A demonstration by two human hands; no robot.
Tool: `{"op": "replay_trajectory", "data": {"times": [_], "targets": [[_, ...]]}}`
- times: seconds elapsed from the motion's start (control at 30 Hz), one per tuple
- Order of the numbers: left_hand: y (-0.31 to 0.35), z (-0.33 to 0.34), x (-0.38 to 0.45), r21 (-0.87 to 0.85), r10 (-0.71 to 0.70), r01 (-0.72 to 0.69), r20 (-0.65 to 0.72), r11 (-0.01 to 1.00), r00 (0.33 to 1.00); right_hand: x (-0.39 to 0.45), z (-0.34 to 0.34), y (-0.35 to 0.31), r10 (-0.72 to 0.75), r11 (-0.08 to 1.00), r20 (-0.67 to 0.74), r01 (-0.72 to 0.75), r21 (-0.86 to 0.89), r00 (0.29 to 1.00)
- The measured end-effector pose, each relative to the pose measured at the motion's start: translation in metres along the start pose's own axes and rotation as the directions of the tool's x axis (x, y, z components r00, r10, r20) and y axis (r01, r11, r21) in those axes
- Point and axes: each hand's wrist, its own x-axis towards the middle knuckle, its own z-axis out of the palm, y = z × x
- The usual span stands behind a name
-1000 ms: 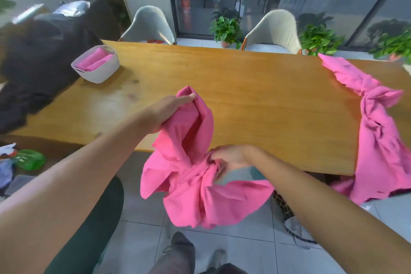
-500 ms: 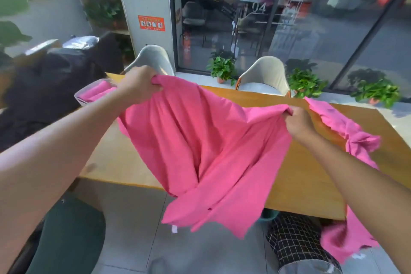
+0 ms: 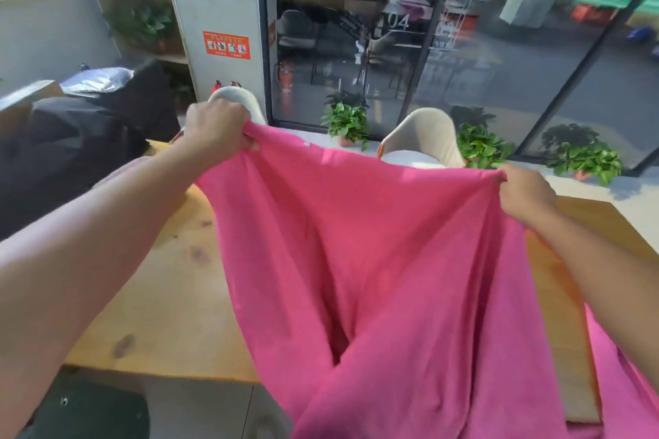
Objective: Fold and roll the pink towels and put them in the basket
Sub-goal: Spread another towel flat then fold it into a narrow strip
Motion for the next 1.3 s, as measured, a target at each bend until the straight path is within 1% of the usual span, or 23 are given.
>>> {"op": "replay_trajectory", "data": {"times": [0.1,0.17,0.3,0.47,0.57,0.63,0.7,0.77,0.8,0.87,0.9,0.93,1.0,1.03,1.07,1.1,1.17,1.23,1.3], "targets": [[-0.011,0.024,0.034,-0.035,0.056,-0.055,0.031,0.998,0.998,0.019,0.019,-0.027,-0.01,1.0,0.006,0.009,0.008,1.0],[-0.019,0.041,0.056,-0.05,0.082,-0.08,0.049,0.996,0.995,0.032,0.031,-0.043,-0.015,1.0,0.006,0.015,-0.024,1.0],[-0.035,0.075,0.089,0.002,0.094,-0.095,0.1,0.996,0.991,0.056,0.052,-0.069,-0.059,0.988,0.029,0.063,-0.144,0.998],[-0.053,0.118,0.148,0.08,0.085,-0.094,0.113,0.992,0.99,0.114,0.078,-0.105,-0.068,0.966,0.062,0.082,-0.244,0.996],[-0.048,0.142,0.197,0.054,0.112,-0.115,0.059,0.992,0.992,0.162,0.095,-0.139,-0.052,0.968,0.039,0.06,-0.243,0.998],[-0.039,0.157,0.225,0.027,0.115,-0.116,0.027,0.993,0.993,0.19,0.109,-0.16,-0.036,0.974,-0.001,0.035,-0.225,0.999],[-0.034,0.177,0.249,0.079,0.107,-0.106,-0.003,0.991,0.994,0.208,0.129,-0.178,0.007,0.983,-0.005,-0.008,-0.186,1.0],[-0.026,0.209,0.255,0.141,0.104,-0.106,0.023,0.984,0.994,0.207,0.158,-0.192,0.045,0.986,0.042,-0.038,-0.163,0.998],[-0.02,0.228,0.247,0.127,0.123,-0.131,0.07,0.983,0.99,0.197,0.175,-0.199,0.052,0.985,0.081,-0.038,-0.166,0.995],[-0.006,0.271,0.207,0.039,0.177,-0.187,0.183,0.982,0.967,0.162,0.214,-0.208,0.013,0.988,0.168,0.014,-0.157,0.986],[0.0,0.294,0.18,-0.002,0.19,-0.196,0.248,0.981,0.95,0.139,0.235,-0.212,-0.014,0.987,0.249,0.053,-0.151,0.968],[0.005,0.313,0.149,-0.042,0.188,-0.185,0.32,0.982,0.929,0.114,0.254,-0.213,-0.033,0.986,0.357,0.09,-0.143,0.933],[0.014,0.344,0.088,-0.136,0.156,-0.106,0.443,0.985,0.883,0.062,0.287,-0.213,-0.061,0.983,0.568,0.149,-0.11,0.821],[0.017,0.356,0.06,-0.183,0.139,-0.055,0.487,0.982,0.862,0.038,0.3,-0.212,-0.069,0.983,0.629,0.159,-0.087,0.774],[0.022,0.365,0.036,-0.222,0.123,-0.006,0.517,0.975,0.847,0.016,0.309,-0.21,-0.071,0.986,0.652,0.152,-0.069,0.755],[0.028,0.371,0.016,-0.252,0.102,0.045,0.541,0.967,0.835,-0.003,0.315,-0.207,-0.068,0.988,0.644,0.14,-0.06,0.762],[0.04,0.377,-0.012,-0.288,0.051,0.154,0.597,0.945,0.801,-0.03,0.319,-0.2,-0.033,0.994,0.585,0.088,-0.066,0.81],[0.051,0.38,-0.032,-0.318,0.028,0.236,0.647,0.918,0.762,-0.049,0.318,-0.188,0.063,0.997,0.528,-0.036,-0.062,0.847],[0.053,0.389,-0.045,-0.308,0.042,0.225,0.669,0.924,0.742,-0.067,0.317,-0.166,0.202,0.977,0.504,-0.209,-0.043,0.84]]}}
